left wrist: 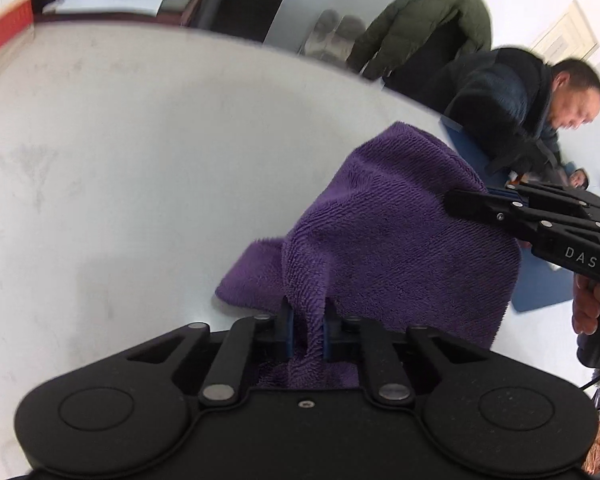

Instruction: Fold towel

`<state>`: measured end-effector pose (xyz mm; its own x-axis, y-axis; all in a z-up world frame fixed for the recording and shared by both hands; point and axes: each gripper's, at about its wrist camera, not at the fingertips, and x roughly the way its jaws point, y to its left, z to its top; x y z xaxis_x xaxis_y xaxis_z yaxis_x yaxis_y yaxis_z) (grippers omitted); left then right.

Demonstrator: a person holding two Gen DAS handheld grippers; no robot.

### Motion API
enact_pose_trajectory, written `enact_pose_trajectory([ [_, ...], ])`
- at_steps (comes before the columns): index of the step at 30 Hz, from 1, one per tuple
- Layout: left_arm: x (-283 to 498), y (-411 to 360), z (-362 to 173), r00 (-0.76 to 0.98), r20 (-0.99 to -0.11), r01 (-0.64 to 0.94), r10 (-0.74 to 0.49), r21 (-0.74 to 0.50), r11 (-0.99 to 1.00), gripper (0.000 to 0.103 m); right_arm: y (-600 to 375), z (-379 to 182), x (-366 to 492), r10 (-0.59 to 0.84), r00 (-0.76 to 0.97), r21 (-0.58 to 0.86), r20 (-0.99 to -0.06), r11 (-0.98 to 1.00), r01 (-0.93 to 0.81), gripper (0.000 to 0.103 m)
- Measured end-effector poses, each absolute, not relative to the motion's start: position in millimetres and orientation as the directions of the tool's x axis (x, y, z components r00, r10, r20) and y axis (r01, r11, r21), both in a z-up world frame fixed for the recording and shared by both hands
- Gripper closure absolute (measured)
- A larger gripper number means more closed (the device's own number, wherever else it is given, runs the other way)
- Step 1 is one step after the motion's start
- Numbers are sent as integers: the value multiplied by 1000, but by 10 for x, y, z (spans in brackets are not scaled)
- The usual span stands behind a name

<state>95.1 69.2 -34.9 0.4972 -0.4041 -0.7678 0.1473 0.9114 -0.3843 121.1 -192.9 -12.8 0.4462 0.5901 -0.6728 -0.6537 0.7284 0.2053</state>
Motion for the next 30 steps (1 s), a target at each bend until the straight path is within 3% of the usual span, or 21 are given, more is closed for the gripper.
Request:
enact_pose_trajectory([
  [2,991,769,19,583,-707,185,-400,-363,913,97,-1926,187,1227,609,500,149,-617,713,-685,94],
  [8,818,887,957,753,-533,288,-385,-259,922,97,-1901,1144,1135,665,632,-45,-399,674,-738,94],
  [12,504,828,909,724,-573,319,-385,-217,923,97,-1959,1385,853,694,648,-147,-315,638,-756,94],
  [16,199,783,345,582,-719,290,-379,-253,923,96,-2039,957,430,727,559,-112,-399,566,-817,94],
  [19,-108,849,-215,423,-832,224,-359,-288,931,96,-2031,411,33,705,456,-58,-544,510,-858,93],
  [24,-427,971,-583,271,-904,164,-331,-296,941,95,-2005,-450,-440,602,238,106,-762,478,-872,86],
  [27,-447,1070,-436,309,-889,158,-337,-302,940,84,-2147,-350,-477,645,217,200,-733,510,-837,68],
  [28,-424,1084,-376,331,-881,157,-338,-301,940,83,-2214,-265,-451,671,237,224,-702,524,-822,53],
  [29,-356,1080,-290,366,-867,171,-337,-294,941,83,-2282,-177,-420,696,259,247,-669,537,-807,46],
  [30,-308,1048,-232,389,-857,187,-338,-286,940,83,-2348,-110,-365,709,285,265,-645,557,-787,45],
])
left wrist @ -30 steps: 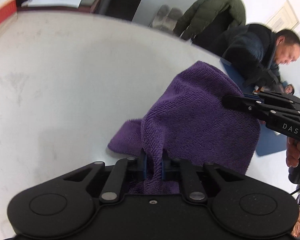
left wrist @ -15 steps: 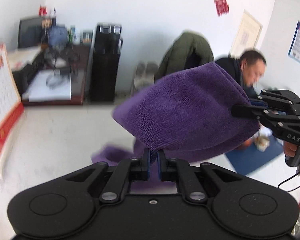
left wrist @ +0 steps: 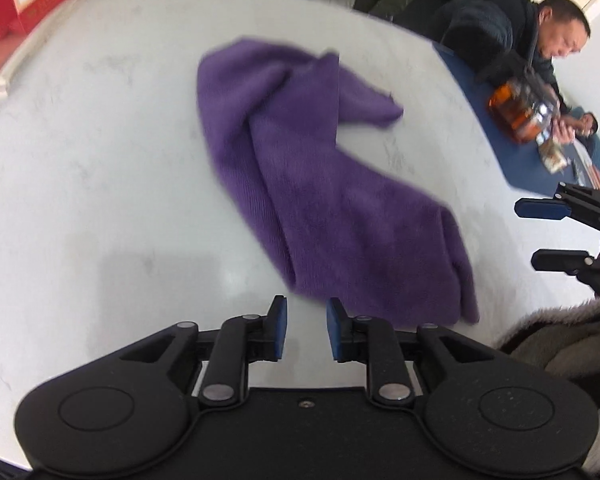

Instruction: Fold towel

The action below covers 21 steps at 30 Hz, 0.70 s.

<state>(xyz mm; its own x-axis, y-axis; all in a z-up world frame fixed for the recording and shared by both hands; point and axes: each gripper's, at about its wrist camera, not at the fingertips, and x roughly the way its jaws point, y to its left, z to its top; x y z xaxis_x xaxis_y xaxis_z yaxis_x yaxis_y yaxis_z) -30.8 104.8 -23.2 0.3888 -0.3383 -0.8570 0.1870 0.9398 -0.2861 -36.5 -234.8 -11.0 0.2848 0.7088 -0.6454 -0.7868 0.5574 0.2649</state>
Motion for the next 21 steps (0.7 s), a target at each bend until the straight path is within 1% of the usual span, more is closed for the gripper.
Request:
enact_pose_trajectory([
  [2,-140,942,-163,425,-838,237,-343,-262,935,82,-2450,-27,-242,709,341,287,-617,607,-741,45],
  [6,412,661,-123,484,-806,331,-339,-190,924,77,-2317,-142,-8,633,415,285,-653,713,-640,45],
  [8,703,521,-156,491,-805,367,-334,-157,917,72,-2228,-246,20,629,406,316,-663,727,-609,45],
  [10,999,367,-238,484,-815,406,-319,-114,907,70,-2109,-325,4,614,403,307,-679,736,-604,45],
  [14,1522,148,-439,475,-844,461,-250,-3,888,67,-1888,-470,-38,556,398,256,-729,761,-596,45],
  [16,1687,86,-550,451,-863,480,-227,21,877,67,-1827,-523,-56,531,393,237,-751,772,-590,44],
  [18,1794,31,-657,422,-882,508,-211,37,861,67,-1812,-556,-95,516,402,221,-757,780,-586,40],
  [21,1889,-13,-799,385,-902,533,-195,45,845,67,-1817,-594,-114,515,392,237,-762,786,-570,37],
])
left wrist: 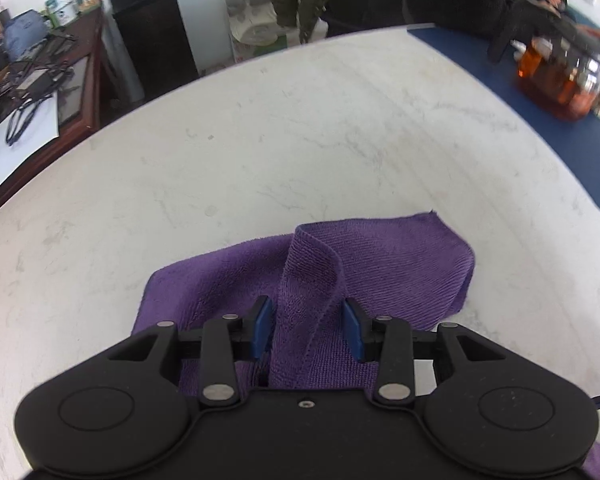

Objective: Fold towel
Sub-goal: 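Grasp a towel corner with the left gripper while the right gripper grasps another corner, then lift the towel with both grippers, shake it out, and lay it flat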

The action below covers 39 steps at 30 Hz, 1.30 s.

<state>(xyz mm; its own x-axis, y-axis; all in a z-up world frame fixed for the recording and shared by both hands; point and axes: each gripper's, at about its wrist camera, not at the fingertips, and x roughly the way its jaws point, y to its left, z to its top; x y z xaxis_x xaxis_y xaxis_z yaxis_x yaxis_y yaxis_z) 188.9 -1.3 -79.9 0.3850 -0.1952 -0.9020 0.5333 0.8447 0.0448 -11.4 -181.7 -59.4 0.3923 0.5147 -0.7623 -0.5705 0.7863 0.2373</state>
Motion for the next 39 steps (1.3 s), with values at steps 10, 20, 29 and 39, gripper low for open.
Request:
enact_pose_trajectory([
  [10,1990,272,-717,333,-875,457,-351,-176,872,97,-1796,-577,-10,504,390,221,-771,786,-578,38],
  [20,1782,748,-157,457,-768,339,-448,-316,886,98,-1697,-818,440,469,309,246,-827,797,-552,57],
  [29,1612,1212,-82,535,-735,205,-416,-365,908,98,-1574,-730,211,433,289,144,-854,730,-669,96],
  [39,1469,1731,612,710,-575,140,-406,-450,882,98,-1993,375,246,377,597,-138,-708,755,-640,96],
])
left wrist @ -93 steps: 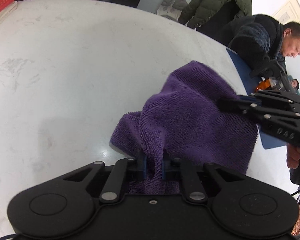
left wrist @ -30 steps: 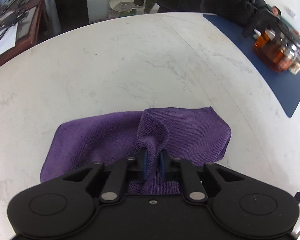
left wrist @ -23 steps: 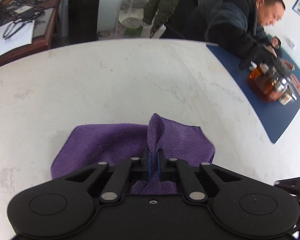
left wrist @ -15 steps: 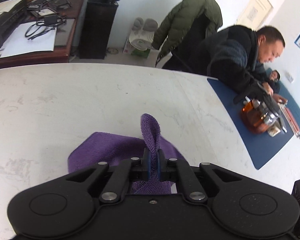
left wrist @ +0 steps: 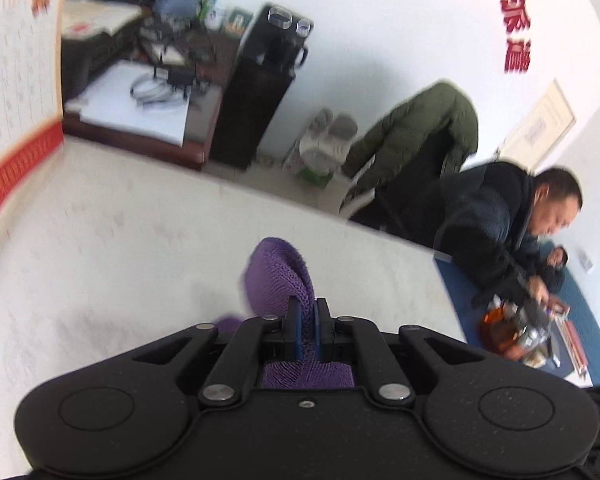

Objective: Fold towel
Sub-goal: 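Lift the towel with both grippers, shake it out, and lay it flat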

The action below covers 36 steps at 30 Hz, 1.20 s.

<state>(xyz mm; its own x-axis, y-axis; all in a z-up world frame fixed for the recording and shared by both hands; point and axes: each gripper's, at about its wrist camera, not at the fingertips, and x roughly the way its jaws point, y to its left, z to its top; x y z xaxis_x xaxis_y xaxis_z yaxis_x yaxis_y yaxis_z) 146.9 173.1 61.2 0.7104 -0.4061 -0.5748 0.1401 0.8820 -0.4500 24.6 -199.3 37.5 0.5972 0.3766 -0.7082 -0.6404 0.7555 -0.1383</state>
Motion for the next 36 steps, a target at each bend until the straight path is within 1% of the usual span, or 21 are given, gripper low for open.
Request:
enact_pose_trajectory([
  [1,1434,1769,753,734,-547,145,-402,-452,880,98,-2033,581,278,370,646,-192,-668,753,-630,96],
  [3,1315,1850,1055,781,-483,163,-396,-454,876,98,-2074,812,275,362,701,-264,-614,743,-615,96],
  [4,1220,1897,1213,804,-448,173,-391,-452,875,98,-2094,965,252,357,737,-316,-573,734,-601,96],
  [6,1037,1955,1382,829,-405,184,-386,-455,871,97,-2134,1271,205,350,801,-417,-486,713,-564,96],
  [8,865,1979,1418,834,-391,188,-390,-463,866,97,-2152,1360,118,353,820,-462,-450,694,-553,96],
  [10,689,1988,1338,824,-409,176,-392,-472,864,97,-2178,1355,-9,374,820,-481,-433,673,-561,96],
  [13,414,1949,1003,781,-500,116,-374,-472,874,97,-2169,1016,-235,382,760,-453,-526,630,-631,96],
  [16,170,1927,438,703,-617,17,-354,-483,875,97,-2116,558,-431,370,684,-396,-629,604,-691,96],
  [17,79,1915,169,657,-669,-33,-346,-485,874,96,-2088,353,-504,373,645,-349,-667,609,-712,96],
  [19,-55,1902,-194,595,-734,-107,-326,-475,874,96,-2049,-206,-656,365,534,-220,-763,630,-745,96],
  [20,-145,1889,-397,552,-768,-143,-323,-469,871,96,-2043,-414,-717,358,488,-175,-796,637,-751,96],
  [21,-216,1891,-534,522,-788,-164,-326,-468,869,96,-2054,-543,-759,349,463,-152,-815,642,-751,96],
  [23,-347,1883,-634,493,-812,-163,-313,-440,883,96,-2041,-783,-867,323,397,-102,-859,652,-752,94],
  [24,-419,1873,-681,477,-824,-159,-304,-421,893,95,-2046,-811,-911,320,385,-90,-866,658,-748,92],
  [26,-515,1897,-700,458,-837,-165,-299,-410,897,91,-2085,-772,-972,336,379,-61,-862,673,-737,78],
  [28,-604,1941,-672,457,-839,-175,-295,-410,895,90,-2153,-667,-949,358,369,-14,-858,700,-714,70],
  [32,-895,2107,-514,479,-833,-199,-278,-412,889,89,-2465,-362,-864,413,359,110,-837,770,-629,69],
  [34,-963,2182,-383,508,-823,-211,-255,-405,890,88,-2586,-220,-789,448,384,166,-808,797,-581,65],
  [36,-923,2227,-255,550,-802,-203,-233,-399,894,87,-2728,-122,-751,464,425,192,-778,818,-542,61],
])
